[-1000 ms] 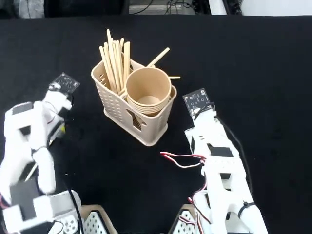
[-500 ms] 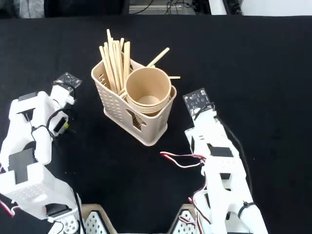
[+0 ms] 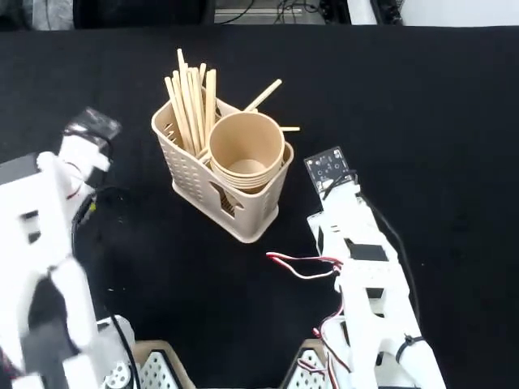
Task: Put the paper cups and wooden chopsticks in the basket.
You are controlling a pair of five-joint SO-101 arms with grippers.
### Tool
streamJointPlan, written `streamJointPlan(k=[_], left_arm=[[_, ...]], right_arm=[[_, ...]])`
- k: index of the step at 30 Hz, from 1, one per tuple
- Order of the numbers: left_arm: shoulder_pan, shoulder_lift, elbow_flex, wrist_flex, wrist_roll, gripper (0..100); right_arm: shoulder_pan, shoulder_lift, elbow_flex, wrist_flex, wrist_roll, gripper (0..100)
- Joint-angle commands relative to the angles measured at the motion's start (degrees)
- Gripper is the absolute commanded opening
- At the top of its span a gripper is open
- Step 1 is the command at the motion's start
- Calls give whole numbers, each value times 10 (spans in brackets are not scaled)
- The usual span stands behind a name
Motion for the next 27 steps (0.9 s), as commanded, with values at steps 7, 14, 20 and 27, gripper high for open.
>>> streamJointPlan(k=[7,14,20,27], left_arm=[[17,-319,-3,-200,329,29],[92,-328,-14,-421,549,29],[217,-330,-15,-567,593,28],[238,-329,-44,-581,593,28]], right_arm=[[-4,-14,-3,-8,3,13],[-4,-14,-3,-8,3,13],[-4,-14,-2,-8,3,13],[-4,-14,-2,-8,3,13]])
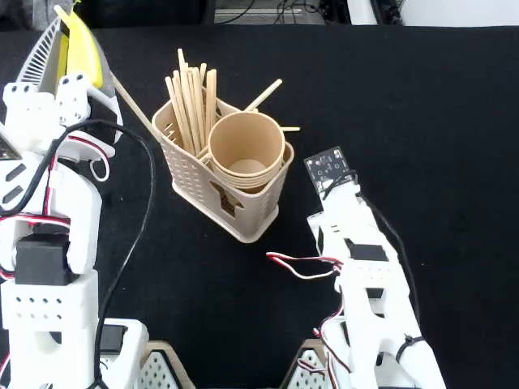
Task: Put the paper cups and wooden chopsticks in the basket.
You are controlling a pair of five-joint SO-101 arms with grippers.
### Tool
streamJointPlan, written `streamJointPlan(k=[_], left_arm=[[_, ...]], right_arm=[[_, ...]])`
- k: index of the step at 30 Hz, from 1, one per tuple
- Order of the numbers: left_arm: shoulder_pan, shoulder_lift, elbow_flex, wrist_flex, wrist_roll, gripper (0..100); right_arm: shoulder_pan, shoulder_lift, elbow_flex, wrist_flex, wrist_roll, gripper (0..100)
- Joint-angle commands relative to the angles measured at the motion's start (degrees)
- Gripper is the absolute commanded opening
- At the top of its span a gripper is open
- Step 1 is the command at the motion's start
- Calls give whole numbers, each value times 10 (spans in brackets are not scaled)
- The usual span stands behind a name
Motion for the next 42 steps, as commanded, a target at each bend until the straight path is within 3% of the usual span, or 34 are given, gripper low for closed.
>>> streamJointPlan(k=[1,10,13,19,24,28,36,42], left_arm=[[10,-8,-54,-14,6,28],[38,-3,-91,-9,6,28],[44,-2,-33,-18,5,28],[45,-3,85,-128,5,28],[70,-4,152,-126,6,37],[98,-9,145,-20,6,141],[112,-9,-30,257,11,223],[111,-9,-139,375,11,236]], right_arm=[[-4,-14,-2,-8,3,13],[-4,-14,-2,-8,3,13],[-4,-14,-2,-8,3,13],[-4,-14,-2,-8,3,13],[-4,-14,-2,-8,3,13],[-4,-14,-2,-8,3,13],[-4,-14,-3,-8,3,13],[32,-12,-17,-6,-2,15]])
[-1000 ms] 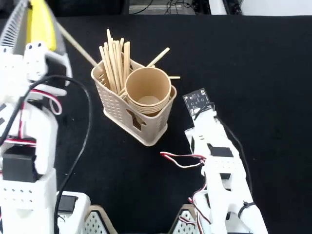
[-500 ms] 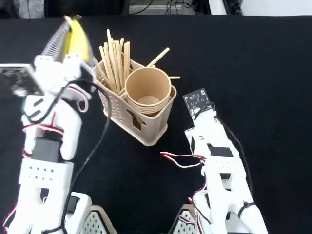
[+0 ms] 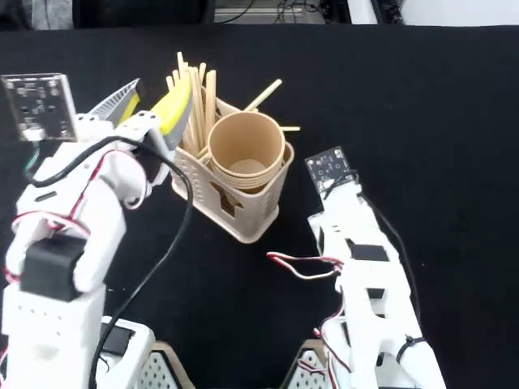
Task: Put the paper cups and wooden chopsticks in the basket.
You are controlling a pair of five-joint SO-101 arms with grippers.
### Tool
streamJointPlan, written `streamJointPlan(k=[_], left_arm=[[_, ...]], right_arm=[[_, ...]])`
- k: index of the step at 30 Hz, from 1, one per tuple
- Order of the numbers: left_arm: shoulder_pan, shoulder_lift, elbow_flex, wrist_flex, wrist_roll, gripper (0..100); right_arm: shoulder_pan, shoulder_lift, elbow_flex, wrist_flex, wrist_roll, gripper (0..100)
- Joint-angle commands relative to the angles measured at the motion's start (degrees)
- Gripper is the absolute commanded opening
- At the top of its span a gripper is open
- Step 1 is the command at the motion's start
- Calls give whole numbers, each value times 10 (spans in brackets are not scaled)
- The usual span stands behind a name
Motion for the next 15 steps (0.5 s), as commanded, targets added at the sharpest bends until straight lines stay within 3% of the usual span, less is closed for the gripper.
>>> streamJointPlan(k=[1,5,8,11,15], left_arm=[[6,-9,-87,61,5,236],[-7,-9,-143,133,2,233],[-67,-9,-160,178,7,230],[-125,-29,-178,263,68,234],[-200,-40,-138,242,88,235]], right_arm=[[22,-11,-22,1,-2,15],[25,-11,-51,52,-21,15],[33,-11,-83,93,-52,15],[55,-11,-131,138,-82,15],[69,-10,-200,200,-127,15]])
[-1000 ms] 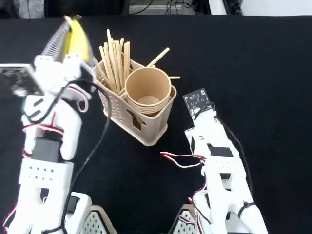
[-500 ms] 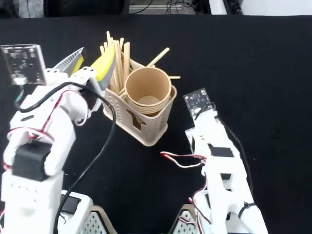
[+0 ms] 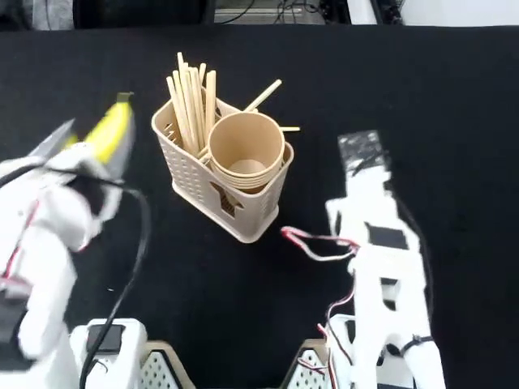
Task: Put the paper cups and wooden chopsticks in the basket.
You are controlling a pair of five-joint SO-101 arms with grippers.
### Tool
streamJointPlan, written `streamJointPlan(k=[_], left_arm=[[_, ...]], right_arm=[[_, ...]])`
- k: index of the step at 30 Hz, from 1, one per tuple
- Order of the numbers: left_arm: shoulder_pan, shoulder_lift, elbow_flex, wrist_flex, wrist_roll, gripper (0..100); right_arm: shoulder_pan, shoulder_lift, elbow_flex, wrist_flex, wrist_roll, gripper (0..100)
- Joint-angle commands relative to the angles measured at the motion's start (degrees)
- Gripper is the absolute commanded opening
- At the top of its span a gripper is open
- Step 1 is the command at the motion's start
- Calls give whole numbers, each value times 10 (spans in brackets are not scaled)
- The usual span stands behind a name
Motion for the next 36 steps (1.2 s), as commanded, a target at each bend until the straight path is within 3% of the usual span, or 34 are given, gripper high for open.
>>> streamJointPlan(k=[1,6,14,21,31,36], left_arm=[[-34,2,27,-25,12,235],[7,109,81,-53,-28,235],[39,329,-72,26,-41,235],[72,418,-158,105,-46,235],[71,535,-150,76,-41,226],[73,549,-153,64,-41,51]], right_arm=[[13,-10,-80,47,-37,15],[15,-10,-119,99,-45,14],[15,-10,-118,100,-57,14],[15,-9,-109,99,-57,14],[15,-10,-95,93,-54,14],[15,-10,-74,67,-53,14]])
